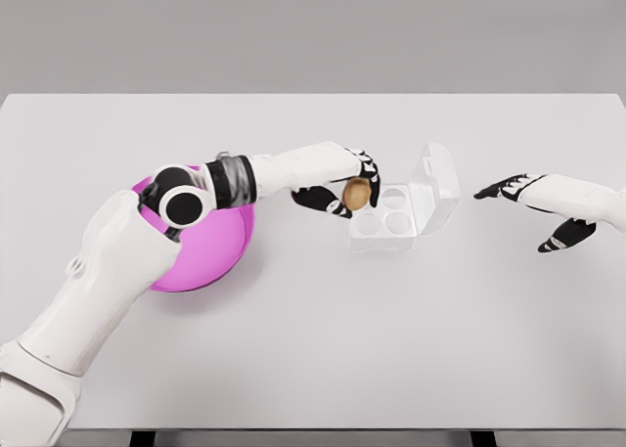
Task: Pack egg into the box and close the box lid
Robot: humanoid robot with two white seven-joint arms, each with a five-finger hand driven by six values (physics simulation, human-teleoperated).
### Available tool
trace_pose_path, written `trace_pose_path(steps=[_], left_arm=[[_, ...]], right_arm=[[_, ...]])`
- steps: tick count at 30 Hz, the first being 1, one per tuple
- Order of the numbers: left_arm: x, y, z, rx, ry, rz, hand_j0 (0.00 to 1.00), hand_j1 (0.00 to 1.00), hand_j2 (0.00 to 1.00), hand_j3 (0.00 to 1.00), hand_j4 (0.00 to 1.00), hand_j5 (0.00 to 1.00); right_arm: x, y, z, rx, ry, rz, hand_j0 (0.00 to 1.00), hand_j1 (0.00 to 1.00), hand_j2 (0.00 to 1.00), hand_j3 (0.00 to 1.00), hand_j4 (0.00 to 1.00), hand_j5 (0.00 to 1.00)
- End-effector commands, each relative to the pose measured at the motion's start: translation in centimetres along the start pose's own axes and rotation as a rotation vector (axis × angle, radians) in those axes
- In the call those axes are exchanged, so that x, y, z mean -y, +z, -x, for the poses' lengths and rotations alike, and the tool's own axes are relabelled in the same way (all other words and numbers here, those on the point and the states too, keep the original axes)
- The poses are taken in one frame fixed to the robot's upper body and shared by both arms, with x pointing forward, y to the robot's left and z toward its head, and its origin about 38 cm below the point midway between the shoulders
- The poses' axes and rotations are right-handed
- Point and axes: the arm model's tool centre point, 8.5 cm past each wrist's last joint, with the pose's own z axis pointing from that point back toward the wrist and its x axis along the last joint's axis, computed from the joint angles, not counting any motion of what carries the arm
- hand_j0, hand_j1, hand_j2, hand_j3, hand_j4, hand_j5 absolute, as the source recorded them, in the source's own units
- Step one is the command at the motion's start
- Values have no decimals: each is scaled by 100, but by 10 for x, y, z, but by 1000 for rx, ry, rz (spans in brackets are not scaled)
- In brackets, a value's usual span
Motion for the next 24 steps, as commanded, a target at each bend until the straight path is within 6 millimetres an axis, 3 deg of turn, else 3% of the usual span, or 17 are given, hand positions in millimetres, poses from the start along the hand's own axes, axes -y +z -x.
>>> trace_pose_path(steps=[1, 17, 24], left_arm=[[4, -4, 3, -3, 27, 0, 40, 40, 40, 40, 40, 40], [11, -25, 0, 10, 73, 6, 42, 42, 42, 42, 42, 42], [11, -27, -2, 13, 72, 6, 55, 55, 55, 55, 55, 55]], right_arm=[[1, 0, 0, 1, -5, 5, 100, 100, 100, 100, 100, 100], [3, 16, 12, -43, -12, 9, 100, 100, 100, 100, 100, 100], [1, 13, 11, -37, -14, 9, 100, 100, 100, 100, 100, 100]])
